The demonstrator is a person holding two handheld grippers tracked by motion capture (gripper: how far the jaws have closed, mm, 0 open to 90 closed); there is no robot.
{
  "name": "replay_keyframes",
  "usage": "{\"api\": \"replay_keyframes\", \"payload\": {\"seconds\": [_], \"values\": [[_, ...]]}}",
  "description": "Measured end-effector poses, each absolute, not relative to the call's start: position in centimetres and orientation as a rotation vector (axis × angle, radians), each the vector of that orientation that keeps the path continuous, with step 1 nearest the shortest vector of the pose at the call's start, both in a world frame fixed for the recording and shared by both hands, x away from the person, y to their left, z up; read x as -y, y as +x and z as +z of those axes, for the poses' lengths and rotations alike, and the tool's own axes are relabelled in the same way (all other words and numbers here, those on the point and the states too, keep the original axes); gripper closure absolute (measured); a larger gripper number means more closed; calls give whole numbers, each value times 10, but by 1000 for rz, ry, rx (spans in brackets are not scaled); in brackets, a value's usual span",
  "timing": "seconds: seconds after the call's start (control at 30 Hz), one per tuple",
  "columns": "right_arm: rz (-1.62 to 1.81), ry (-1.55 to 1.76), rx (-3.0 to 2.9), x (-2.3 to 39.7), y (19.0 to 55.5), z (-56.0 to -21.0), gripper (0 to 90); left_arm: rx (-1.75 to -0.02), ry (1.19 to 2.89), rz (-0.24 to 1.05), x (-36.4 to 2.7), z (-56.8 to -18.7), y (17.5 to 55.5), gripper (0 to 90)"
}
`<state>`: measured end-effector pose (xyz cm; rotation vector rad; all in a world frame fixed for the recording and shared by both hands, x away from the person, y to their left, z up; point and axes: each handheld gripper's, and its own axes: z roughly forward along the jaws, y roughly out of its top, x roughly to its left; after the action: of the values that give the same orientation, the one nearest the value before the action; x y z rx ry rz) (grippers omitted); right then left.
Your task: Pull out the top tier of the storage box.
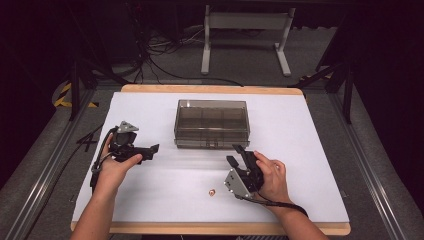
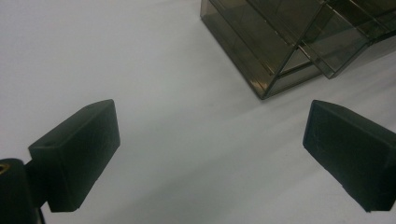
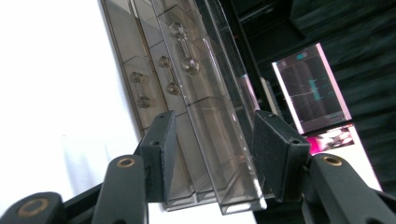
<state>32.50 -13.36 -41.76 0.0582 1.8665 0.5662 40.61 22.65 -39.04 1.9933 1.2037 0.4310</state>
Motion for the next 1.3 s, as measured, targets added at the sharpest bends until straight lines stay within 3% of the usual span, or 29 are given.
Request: {"api": "replay_keyframes", "payload": {"seconds": [0.67,1.3], "values": [[981,333,-2220,181,343,-386,496,-1176,2040,404,-224,-386,410,47],[1089,472,-2422,200,363,-347,520,-1158,2096,397,-223,-387,408,45]]}}
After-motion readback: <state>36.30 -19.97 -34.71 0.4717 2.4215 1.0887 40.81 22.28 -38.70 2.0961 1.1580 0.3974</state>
